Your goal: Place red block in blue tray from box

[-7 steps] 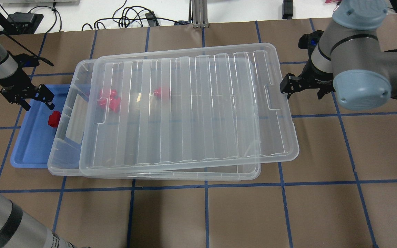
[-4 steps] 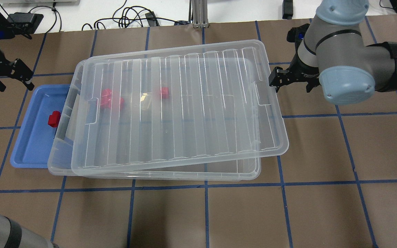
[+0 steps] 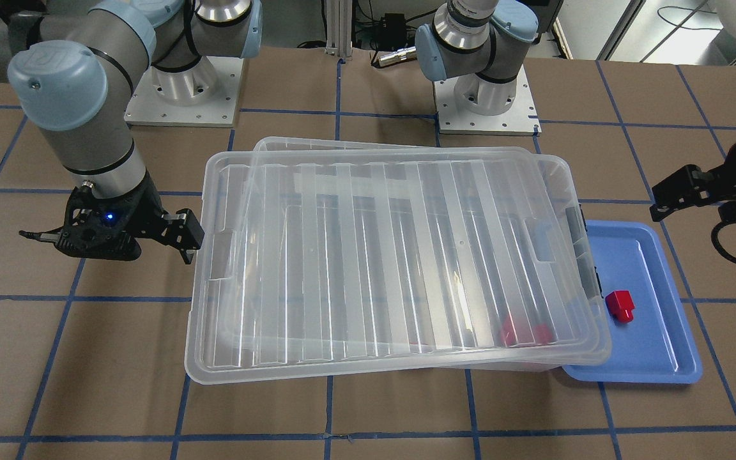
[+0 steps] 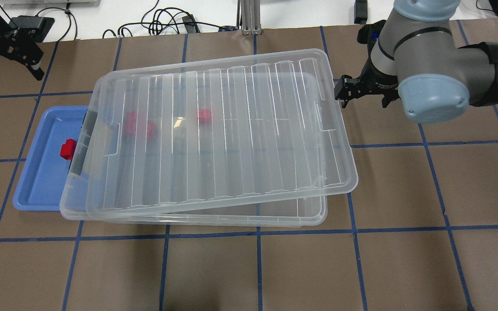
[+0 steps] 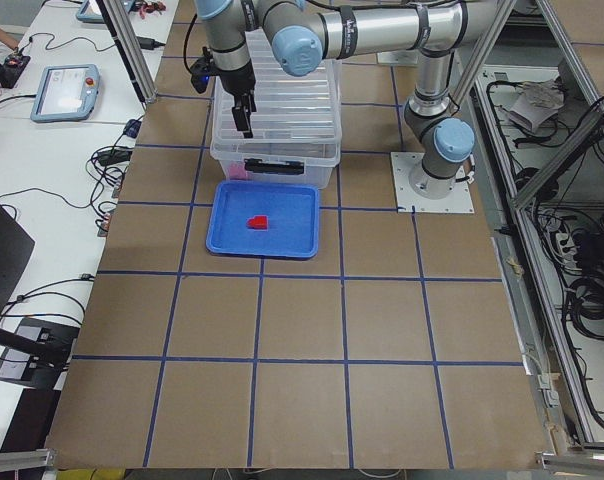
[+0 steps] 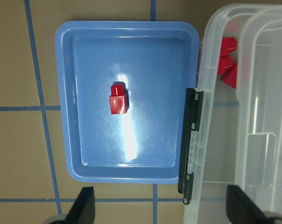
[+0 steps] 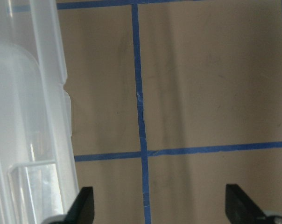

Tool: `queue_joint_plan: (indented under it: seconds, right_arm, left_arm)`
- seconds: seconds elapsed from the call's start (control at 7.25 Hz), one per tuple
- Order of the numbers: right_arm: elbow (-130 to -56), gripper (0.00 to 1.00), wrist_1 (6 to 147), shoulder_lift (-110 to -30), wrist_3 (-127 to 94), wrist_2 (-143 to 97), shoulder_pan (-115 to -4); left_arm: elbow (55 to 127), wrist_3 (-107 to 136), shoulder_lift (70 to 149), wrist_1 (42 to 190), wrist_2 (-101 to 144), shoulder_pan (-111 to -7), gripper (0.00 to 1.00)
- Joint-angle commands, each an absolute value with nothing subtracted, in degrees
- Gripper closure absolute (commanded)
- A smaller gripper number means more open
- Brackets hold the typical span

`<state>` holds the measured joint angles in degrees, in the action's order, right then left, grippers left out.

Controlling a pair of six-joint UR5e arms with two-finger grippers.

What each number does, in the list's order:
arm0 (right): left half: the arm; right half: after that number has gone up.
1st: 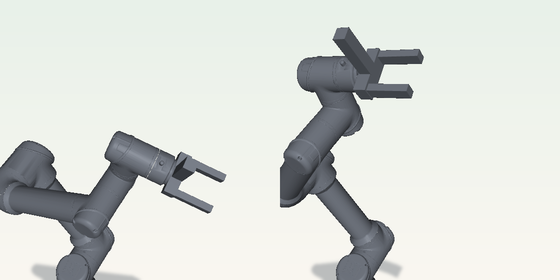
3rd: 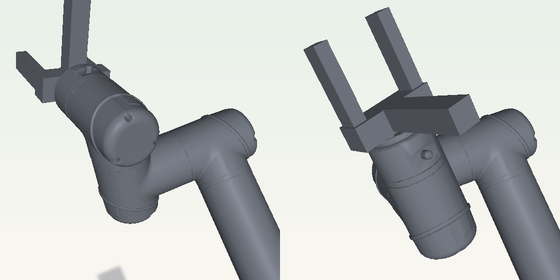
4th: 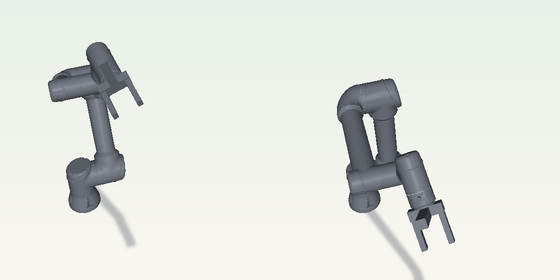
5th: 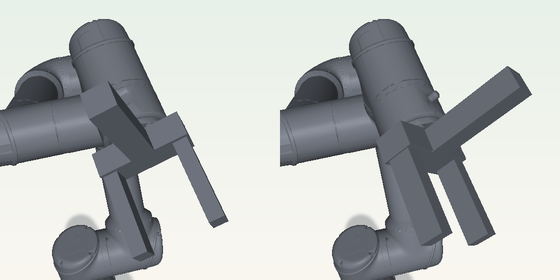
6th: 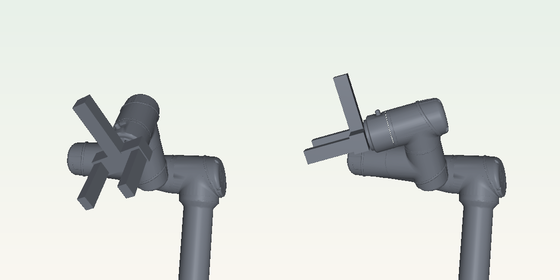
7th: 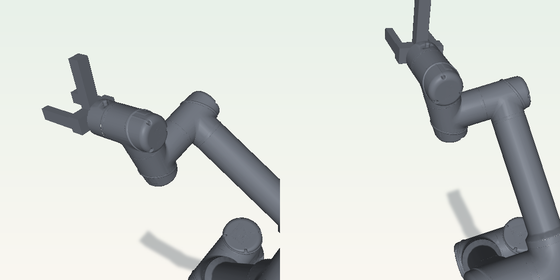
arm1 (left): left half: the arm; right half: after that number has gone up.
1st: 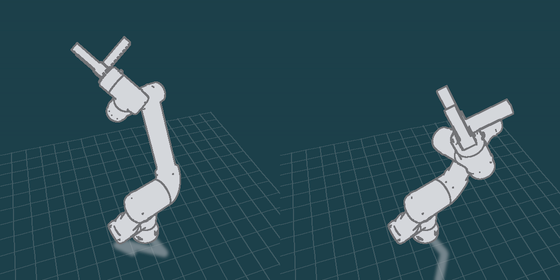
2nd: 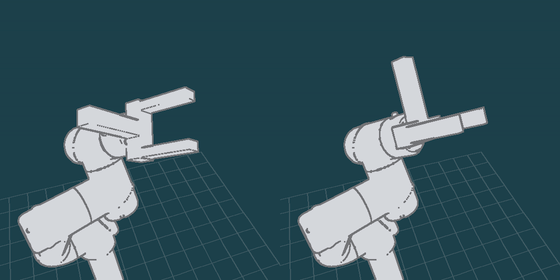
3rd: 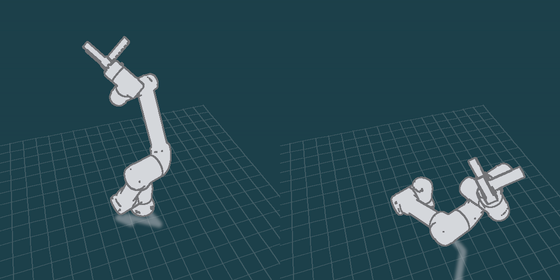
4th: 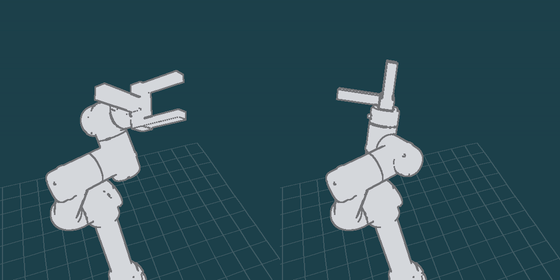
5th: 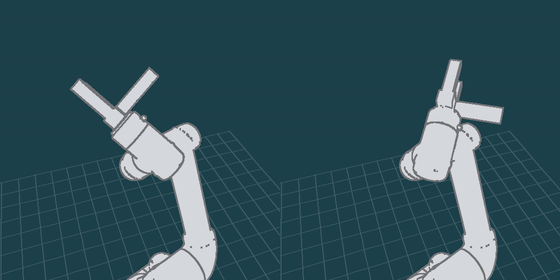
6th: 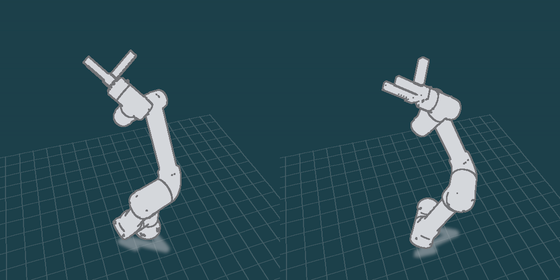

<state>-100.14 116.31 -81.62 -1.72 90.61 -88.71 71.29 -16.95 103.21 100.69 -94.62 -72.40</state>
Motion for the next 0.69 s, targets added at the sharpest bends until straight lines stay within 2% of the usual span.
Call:
queue_joint_plan:
  seconds: [0.0, 0.28, 0.55]
  right_arm:
    - [-91.37, 0.00, 104.59, -84.53, -1.67, 90.44, -88.77]
    - [-81.25, 0.00, 88.75, -86.21, -2.46, 90.26, -88.77]
    - [-79.19, 0.00, 84.73, -86.13, -2.29, 90.96, -88.77]
  left_arm:
    - [71.89, -4.64, 101.00, 100.99, -94.57, -80.20, 0.00]
    - [73.55, 1.28, 99.24, 100.20, -94.92, -87.60, 0.00]
    - [75.66, 2.72, 97.83, 99.50, -94.66, -90.60, 0.00]
